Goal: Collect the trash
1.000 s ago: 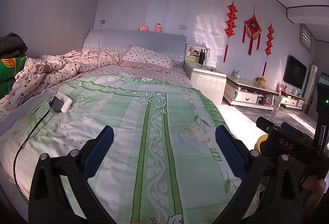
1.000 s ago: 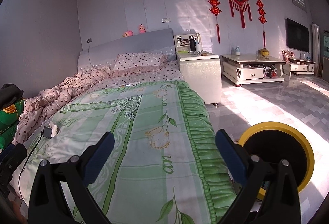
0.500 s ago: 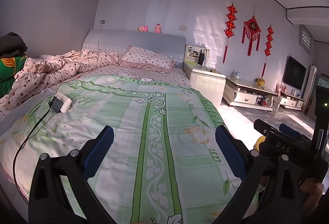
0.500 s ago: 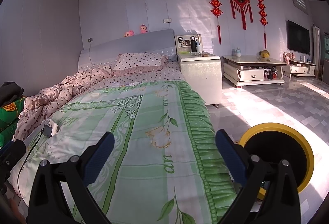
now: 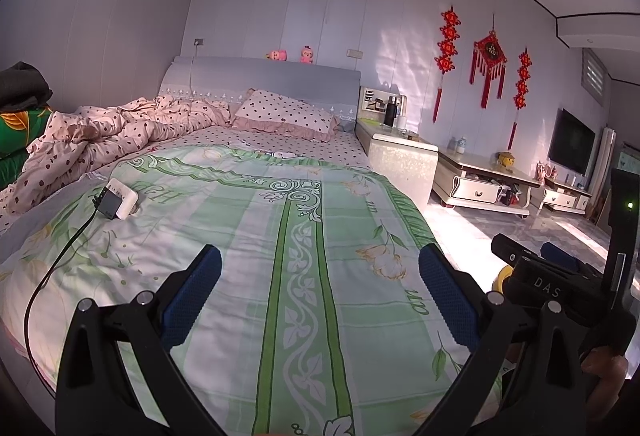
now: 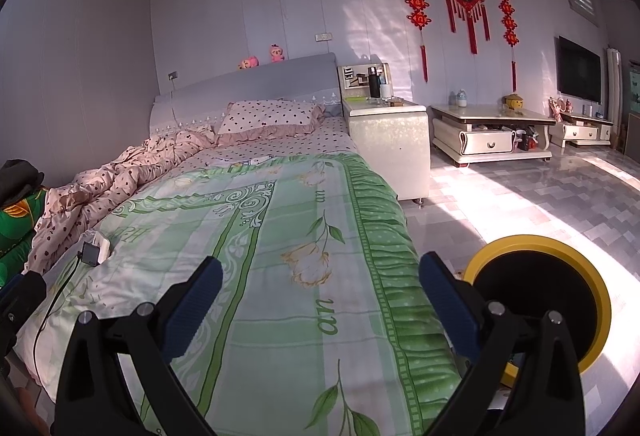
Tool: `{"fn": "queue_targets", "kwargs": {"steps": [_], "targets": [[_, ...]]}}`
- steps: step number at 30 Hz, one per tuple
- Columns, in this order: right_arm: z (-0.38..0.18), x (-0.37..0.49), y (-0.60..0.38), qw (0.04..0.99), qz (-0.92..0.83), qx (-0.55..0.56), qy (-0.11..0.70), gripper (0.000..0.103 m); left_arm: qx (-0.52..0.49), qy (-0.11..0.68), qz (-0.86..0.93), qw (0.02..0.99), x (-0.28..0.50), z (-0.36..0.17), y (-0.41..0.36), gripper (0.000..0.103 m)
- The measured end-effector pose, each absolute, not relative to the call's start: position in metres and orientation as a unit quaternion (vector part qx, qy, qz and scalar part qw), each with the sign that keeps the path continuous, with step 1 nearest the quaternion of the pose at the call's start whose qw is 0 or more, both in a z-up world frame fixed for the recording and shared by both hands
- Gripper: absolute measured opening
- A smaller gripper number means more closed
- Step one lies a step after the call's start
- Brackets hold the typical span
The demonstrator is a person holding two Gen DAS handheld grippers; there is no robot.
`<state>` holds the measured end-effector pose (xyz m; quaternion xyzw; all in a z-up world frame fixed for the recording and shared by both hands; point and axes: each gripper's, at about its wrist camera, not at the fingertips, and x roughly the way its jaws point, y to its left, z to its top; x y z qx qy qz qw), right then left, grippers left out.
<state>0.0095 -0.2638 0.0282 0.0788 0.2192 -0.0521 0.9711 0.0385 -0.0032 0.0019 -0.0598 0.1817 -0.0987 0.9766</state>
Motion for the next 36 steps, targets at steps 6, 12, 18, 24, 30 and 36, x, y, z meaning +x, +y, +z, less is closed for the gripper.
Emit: {"fn": "queue_targets", "kwargs": {"steps": [6,12,18,24,30,36], "targets": [[0.026,0.0111,-0.2642,0.97,-0.053,0.08,0.221,0.095,-0.06,0.183,-0.099,0.976,0.0391,0.0021,-0.0044,0.095],[0.0229,0.012,-0.2653,0.969,-0.055,0.083,0.224,0.095,-0.06,0.185,-0.101,0.976,0.0403,0.0029,-0.0066,0.095],[0.0196,0.0127,-0.2664,0.968,-0.055,0.086,0.229,0.095,-0.061,0.185,-0.102,0.976,0.0405,0.0024,-0.0071,0.095],[0.0191,0.0126,-0.2673,0.968,-0.055,0.087,0.23,0.095,-0.061,0.185,-0.103,0.975,0.0408,0.0013,-0.008,0.095],[0.0183,0.0127,-0.2675,0.967,-0.056,0.086,0.231,0.095,-0.061,0.186,-0.102,0.975,0.041,0.0001,-0.0085,0.095],[0.0184,0.0129,-0.2674,0.967,-0.056,0.087,0.231,0.095,-0.062,0.186,-0.103,0.975,0.0415,-0.0007,-0.0082,0.095]]}}
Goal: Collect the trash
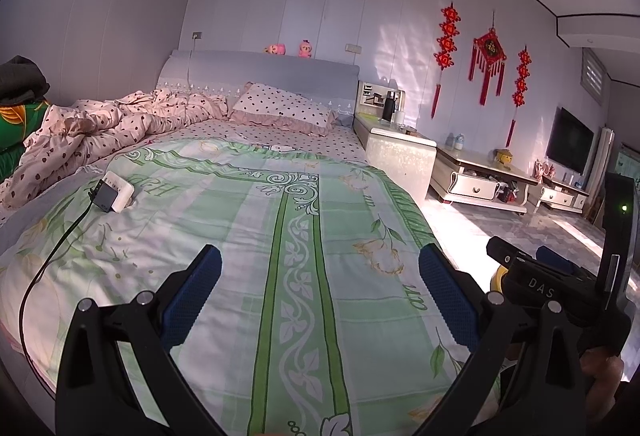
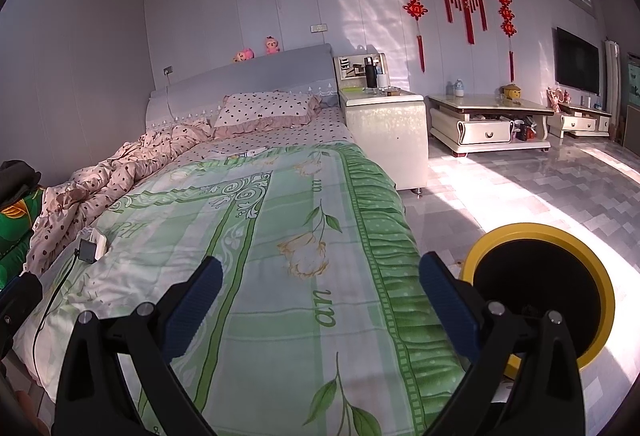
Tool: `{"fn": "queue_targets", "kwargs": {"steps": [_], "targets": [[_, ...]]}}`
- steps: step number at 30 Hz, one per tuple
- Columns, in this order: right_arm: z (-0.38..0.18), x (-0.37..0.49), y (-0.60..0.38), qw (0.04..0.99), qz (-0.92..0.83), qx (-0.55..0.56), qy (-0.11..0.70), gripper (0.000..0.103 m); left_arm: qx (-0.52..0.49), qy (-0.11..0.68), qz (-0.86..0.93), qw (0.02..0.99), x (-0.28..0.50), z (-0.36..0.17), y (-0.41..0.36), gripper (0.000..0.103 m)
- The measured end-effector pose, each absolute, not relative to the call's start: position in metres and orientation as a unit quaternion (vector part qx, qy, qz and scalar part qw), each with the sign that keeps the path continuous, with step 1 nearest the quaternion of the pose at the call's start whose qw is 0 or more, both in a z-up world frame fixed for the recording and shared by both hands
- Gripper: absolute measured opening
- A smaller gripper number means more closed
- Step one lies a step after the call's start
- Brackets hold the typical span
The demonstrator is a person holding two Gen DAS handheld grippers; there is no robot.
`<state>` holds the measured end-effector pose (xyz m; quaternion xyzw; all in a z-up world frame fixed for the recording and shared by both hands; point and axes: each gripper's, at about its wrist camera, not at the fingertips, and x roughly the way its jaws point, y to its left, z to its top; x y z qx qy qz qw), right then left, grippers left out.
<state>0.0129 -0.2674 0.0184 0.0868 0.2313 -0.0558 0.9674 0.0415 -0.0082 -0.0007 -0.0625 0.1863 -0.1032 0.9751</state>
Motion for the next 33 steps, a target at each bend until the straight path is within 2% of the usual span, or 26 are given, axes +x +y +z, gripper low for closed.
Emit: {"fn": "queue_targets", "kwargs": {"steps": [33], "targets": [[0.0094,0.0112,-0.2679,0.965,-0.056,0.091,0.238,0.095,-0.063,0.189,-0.104,0.974,0.0416,-0.0044,-0.0107,0.095]]}}
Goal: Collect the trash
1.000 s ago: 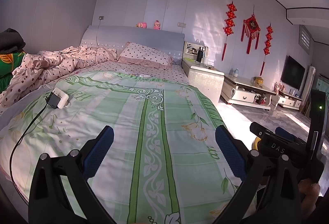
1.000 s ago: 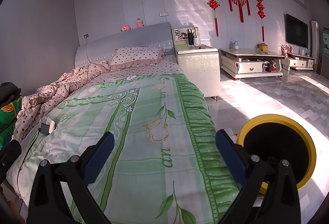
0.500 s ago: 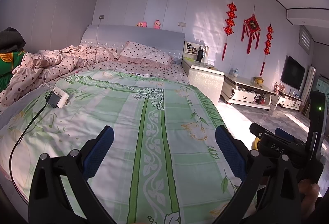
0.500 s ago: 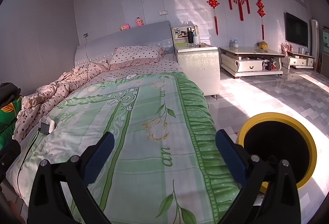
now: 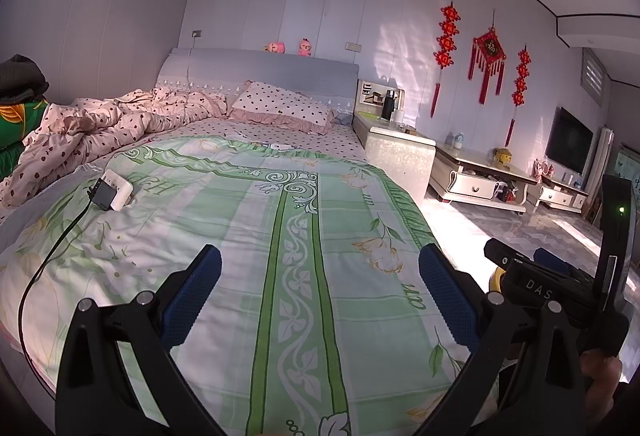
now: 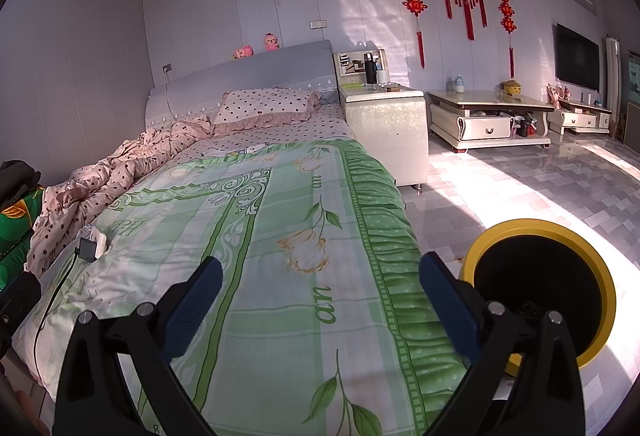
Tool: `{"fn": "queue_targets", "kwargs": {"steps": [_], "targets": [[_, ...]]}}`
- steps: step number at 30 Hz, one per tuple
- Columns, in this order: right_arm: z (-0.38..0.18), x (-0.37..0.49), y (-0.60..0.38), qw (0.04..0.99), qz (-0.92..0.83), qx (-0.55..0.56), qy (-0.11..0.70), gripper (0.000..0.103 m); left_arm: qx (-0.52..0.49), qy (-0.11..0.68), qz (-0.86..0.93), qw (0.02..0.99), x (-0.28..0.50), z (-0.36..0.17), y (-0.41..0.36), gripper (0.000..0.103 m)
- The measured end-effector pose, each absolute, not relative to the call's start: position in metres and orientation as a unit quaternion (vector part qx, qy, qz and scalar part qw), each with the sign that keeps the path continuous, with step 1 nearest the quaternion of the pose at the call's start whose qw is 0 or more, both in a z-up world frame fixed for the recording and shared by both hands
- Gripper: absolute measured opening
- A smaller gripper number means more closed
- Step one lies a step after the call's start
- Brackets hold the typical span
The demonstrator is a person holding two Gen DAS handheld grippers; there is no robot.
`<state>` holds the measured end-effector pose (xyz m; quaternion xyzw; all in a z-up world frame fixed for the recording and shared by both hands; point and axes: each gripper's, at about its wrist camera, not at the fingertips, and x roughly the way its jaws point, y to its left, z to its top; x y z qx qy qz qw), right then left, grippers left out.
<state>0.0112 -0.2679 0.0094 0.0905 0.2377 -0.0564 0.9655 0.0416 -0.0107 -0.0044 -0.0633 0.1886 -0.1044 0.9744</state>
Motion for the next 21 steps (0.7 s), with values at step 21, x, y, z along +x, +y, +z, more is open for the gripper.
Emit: {"fn": "queue_targets", "kwargs": {"steps": [21], "targets": [[0.0103,0.0117,-0.2683,0.965,-0.056,0.091,0.239,0.095,-0.064,0.189,-0.104,0.974,0.0415,-0.0028,-0.0118,0.095]]}}
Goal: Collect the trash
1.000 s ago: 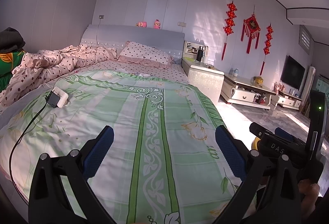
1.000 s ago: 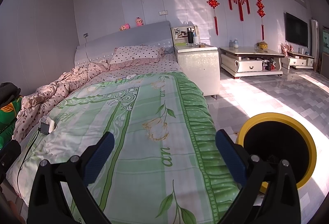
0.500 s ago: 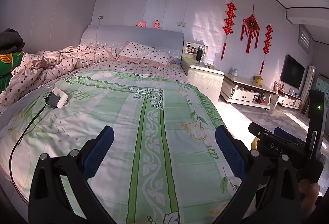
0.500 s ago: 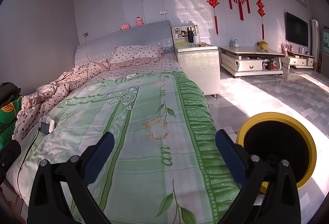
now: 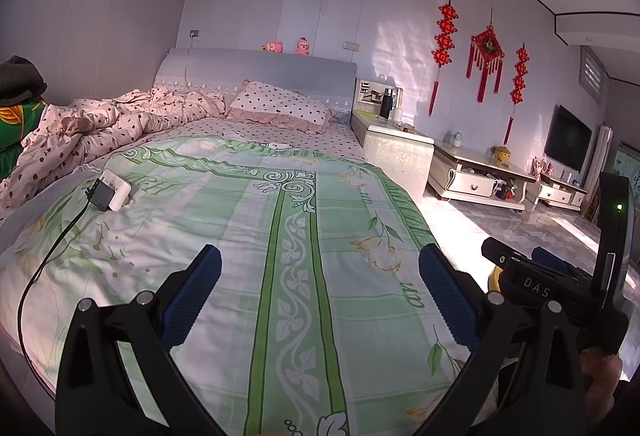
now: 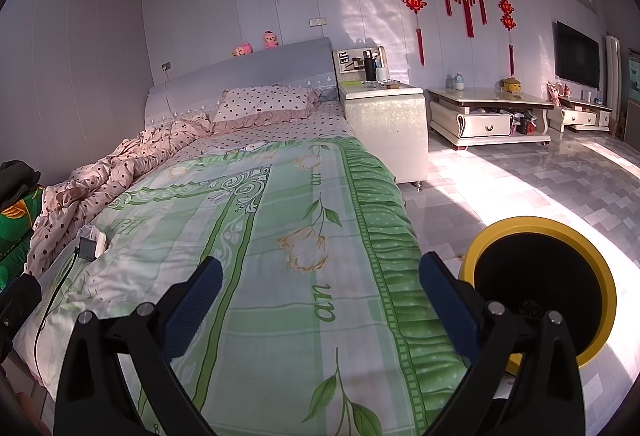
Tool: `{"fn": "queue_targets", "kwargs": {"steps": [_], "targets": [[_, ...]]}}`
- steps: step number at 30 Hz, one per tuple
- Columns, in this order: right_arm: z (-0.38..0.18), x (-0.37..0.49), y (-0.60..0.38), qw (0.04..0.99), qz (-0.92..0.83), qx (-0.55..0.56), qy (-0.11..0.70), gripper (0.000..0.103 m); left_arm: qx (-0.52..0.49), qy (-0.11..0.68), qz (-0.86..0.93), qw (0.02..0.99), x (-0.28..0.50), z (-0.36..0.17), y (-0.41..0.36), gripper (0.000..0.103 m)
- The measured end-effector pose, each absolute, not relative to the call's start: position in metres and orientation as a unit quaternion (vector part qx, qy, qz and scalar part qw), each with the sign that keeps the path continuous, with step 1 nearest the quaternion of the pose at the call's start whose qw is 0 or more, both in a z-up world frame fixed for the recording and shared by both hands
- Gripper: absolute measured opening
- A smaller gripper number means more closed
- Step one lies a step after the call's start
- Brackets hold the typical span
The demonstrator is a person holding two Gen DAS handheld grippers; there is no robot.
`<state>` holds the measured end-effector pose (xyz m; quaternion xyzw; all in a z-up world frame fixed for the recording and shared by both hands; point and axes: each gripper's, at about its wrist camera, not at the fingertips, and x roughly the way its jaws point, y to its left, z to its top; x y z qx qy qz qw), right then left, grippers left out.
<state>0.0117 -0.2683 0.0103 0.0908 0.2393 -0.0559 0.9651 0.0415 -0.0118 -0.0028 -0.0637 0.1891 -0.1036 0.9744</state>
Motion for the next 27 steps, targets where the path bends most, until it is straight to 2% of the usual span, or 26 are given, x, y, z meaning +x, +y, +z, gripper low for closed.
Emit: {"fn": "queue_targets", "kwargs": {"steps": [27], "targets": [[0.006,0.007,-0.27,0.963,-0.055,0.095,0.245,0.095,-0.061,0.197,-0.103,0.973,0.035,-0.012,-0.017,0.095]]}}
